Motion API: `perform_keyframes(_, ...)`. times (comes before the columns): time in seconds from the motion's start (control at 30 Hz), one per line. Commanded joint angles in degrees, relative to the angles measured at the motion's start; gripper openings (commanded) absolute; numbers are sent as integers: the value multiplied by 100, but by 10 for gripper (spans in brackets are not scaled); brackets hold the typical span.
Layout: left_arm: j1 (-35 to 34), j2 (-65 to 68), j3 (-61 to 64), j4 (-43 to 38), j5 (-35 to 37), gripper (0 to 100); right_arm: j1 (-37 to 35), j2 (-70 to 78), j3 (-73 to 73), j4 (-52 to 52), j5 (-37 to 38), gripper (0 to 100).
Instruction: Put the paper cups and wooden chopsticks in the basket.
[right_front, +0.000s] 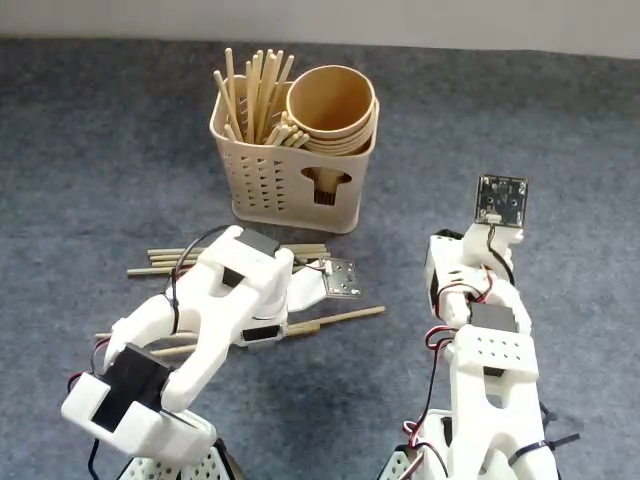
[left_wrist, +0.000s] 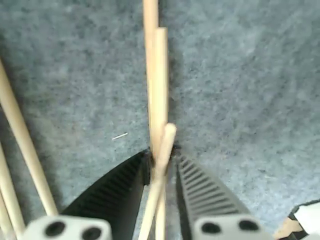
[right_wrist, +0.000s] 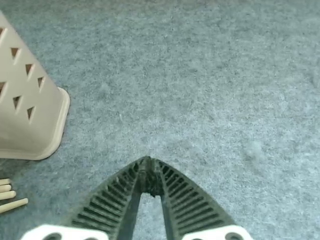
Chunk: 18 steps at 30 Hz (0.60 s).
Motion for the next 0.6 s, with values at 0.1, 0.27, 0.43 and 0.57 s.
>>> perform_keyframes(0.1, 110, -277, -198, -9, 158, 71, -40, -75, -22, -136, 62, 10)
perform_keyframes(0.27, 110, -224, -189, -26, 158, 37, -40, -75, -22, -136, 62, 10)
perform_keyframes(0.43, 110, -286, -233, 79, 202, 5, -40, -75, -22, -136, 62, 10)
perform_keyframes(0.57, 119, -382, -233, 334, 202, 5, -40, -75, -22, -136, 62, 10)
